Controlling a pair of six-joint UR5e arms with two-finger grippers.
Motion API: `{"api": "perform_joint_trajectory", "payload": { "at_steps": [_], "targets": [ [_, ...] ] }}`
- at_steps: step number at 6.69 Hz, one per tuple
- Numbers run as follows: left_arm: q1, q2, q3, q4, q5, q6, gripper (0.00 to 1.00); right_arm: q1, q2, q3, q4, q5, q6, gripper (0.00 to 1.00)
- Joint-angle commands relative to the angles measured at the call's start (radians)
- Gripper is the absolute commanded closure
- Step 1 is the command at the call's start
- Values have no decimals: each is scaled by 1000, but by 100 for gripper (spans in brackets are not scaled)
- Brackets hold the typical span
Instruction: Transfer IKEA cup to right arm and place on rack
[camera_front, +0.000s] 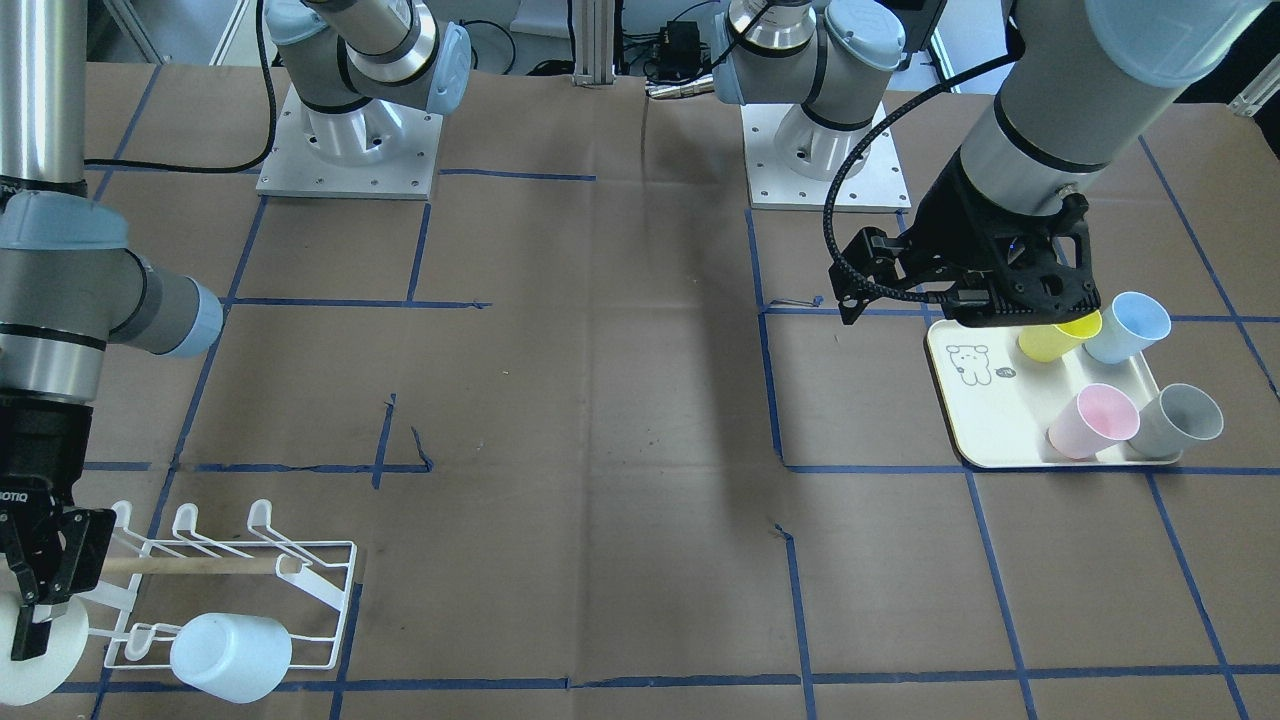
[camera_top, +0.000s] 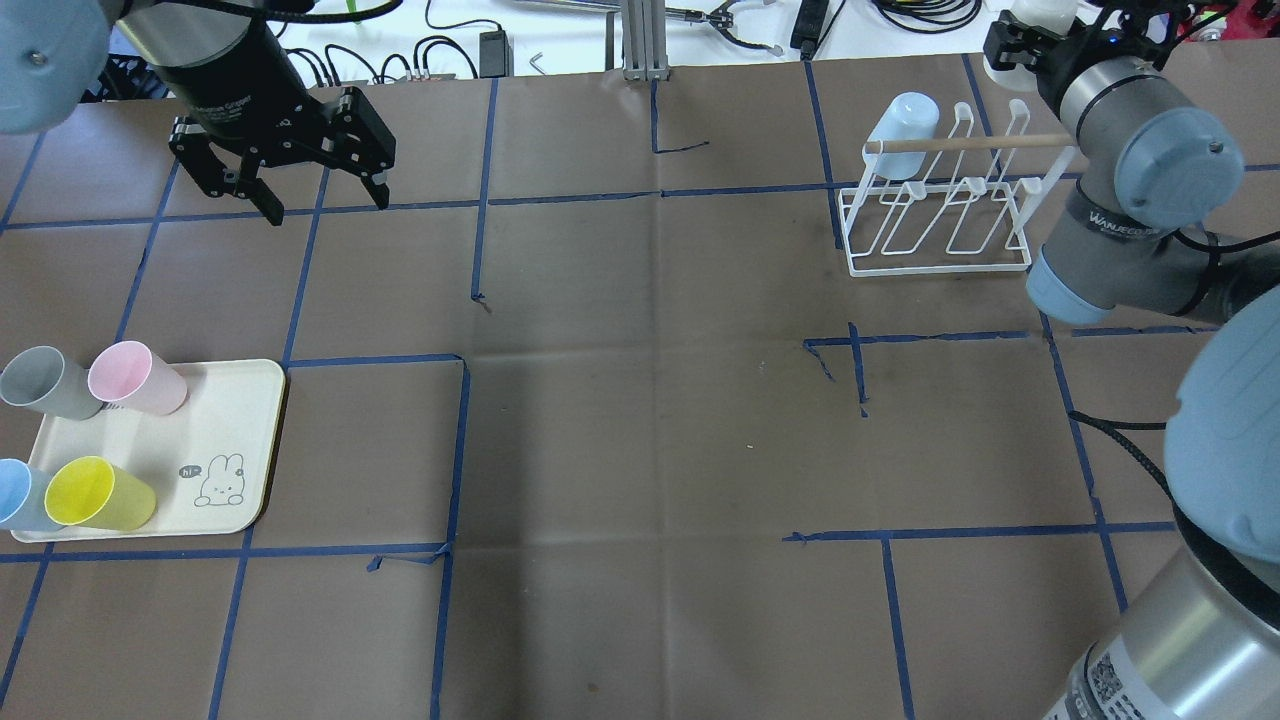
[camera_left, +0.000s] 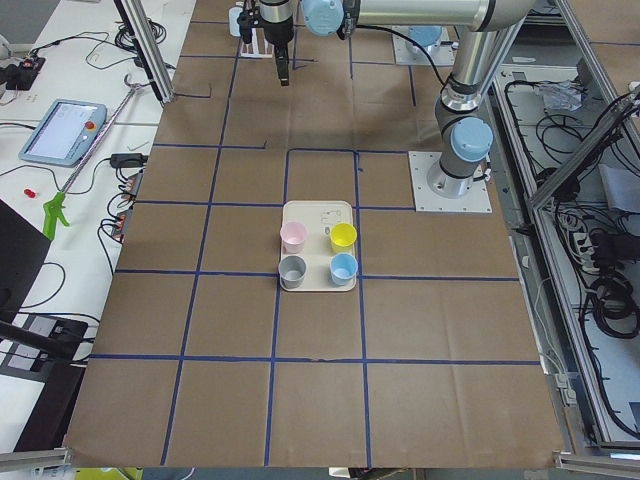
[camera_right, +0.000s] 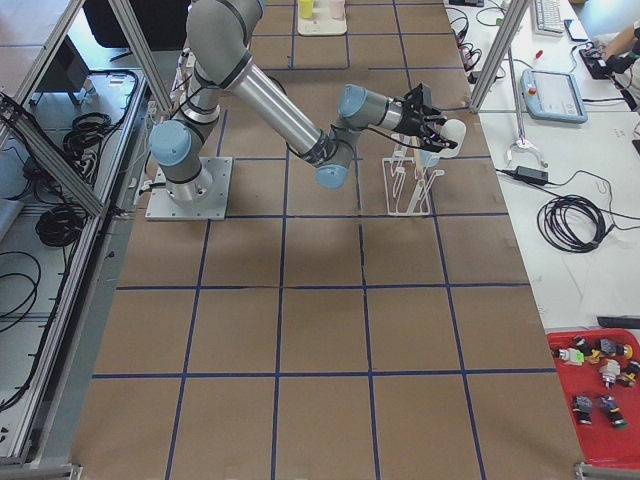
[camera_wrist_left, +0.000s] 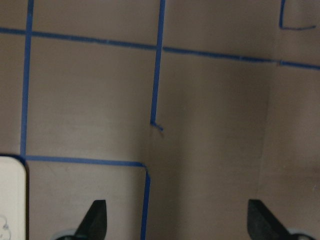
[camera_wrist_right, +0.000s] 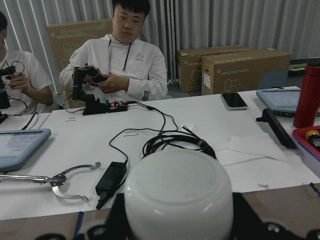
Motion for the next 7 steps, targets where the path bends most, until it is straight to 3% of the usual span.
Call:
{"api": "perform_joint_trajectory", "payload": {
  "at_steps": [1, 5, 7],
  "targets": [
    [-3, 39, -60, 17, 25, -10, 1, -18, 30, -12, -6, 7, -9, 72],
    [-12, 36, -51, 30, 18, -21, 1, -18, 48, 54, -36, 7, -7, 72],
    [-25, 36, -55, 66, 15, -24, 1, -18, 53, 54, -30, 0, -3, 1]
  ]
}}
